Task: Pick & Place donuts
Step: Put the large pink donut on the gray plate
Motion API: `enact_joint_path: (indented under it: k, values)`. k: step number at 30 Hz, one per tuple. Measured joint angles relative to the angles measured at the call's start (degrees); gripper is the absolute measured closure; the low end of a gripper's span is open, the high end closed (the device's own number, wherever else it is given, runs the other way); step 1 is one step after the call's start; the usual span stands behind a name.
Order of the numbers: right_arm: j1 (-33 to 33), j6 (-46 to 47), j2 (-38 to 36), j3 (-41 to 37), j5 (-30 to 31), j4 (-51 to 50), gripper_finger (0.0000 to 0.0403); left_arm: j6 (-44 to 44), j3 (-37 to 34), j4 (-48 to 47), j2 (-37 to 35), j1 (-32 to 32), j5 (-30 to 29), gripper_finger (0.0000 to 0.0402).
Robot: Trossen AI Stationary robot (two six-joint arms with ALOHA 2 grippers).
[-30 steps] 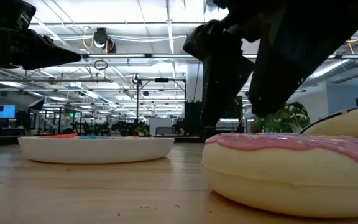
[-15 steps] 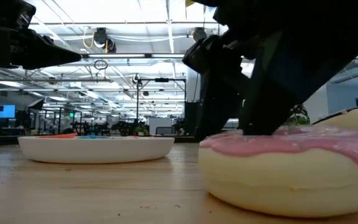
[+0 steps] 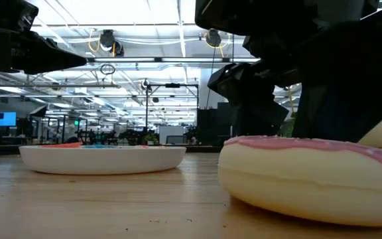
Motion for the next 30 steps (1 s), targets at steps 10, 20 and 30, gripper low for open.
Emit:
enact_joint_path:
  k: [10,20,30]
  values:
    - [-1.23,3.93,0.0,0.0,-0.69,-0.15,0.0349,-0.04,0.0,0.01,-0.01,0.0,0.0,0.0355]
    - [-1.85,2.07,-5.66,7.05,1.29,-11.1,0.0391,-0.04,0.0,0.26,-0.02,0.0,0.0,0.0355]
    - [-8.21,3.04,-14.46,5.12,7.45,-21.15,0.0397,-1.21,0.0,-0.4,-0.02,0.0,0.02,0.0355]
